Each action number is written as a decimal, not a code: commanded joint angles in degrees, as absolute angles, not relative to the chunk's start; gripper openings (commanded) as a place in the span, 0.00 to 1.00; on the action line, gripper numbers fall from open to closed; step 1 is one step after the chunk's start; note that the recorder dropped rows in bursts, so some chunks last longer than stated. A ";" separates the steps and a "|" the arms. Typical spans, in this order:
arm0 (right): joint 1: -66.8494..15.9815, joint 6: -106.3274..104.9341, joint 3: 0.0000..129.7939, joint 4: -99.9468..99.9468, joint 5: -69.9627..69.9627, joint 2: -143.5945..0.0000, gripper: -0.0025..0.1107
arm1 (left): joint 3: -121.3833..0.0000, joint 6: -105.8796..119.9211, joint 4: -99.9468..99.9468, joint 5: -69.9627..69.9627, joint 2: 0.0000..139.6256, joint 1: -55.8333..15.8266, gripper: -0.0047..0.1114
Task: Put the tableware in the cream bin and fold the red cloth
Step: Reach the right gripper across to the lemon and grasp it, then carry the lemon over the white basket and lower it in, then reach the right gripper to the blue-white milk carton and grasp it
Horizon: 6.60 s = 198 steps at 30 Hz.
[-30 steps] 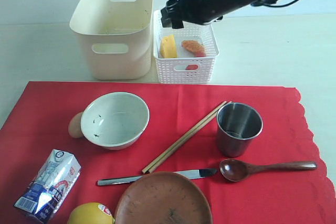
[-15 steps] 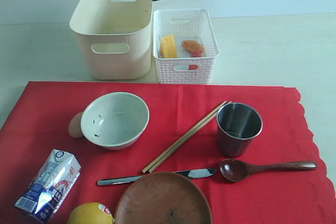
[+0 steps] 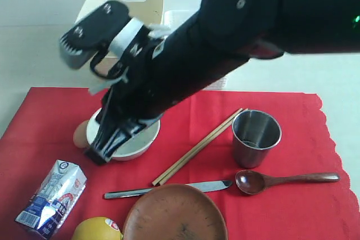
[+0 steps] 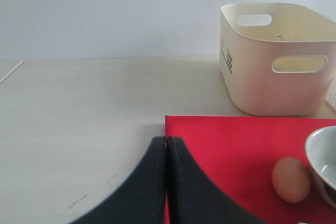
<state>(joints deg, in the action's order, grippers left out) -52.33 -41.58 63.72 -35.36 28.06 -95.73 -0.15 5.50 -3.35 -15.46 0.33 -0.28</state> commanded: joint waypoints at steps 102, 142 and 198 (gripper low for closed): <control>-27.69 -25.31 65.13 -27.25 -18.50 -116.79 0.28 | 0.00 5.58 -3.19 -15.15 0.00 -0.59 0.04; -31.04 -28.34 64.91 -34.08 13.48 -95.99 0.12 | 0.00 5.58 -3.19 -15.15 0.00 -0.59 0.04; -59.33 -39.28 92.41 -11.53 40.71 -122.93 0.81 | 0.00 5.58 -3.19 -15.15 0.00 -0.59 0.04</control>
<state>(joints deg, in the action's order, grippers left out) -59.30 -39.19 91.88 -12.89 38.90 -123.08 -0.15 5.50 -3.35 -15.46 0.33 -0.28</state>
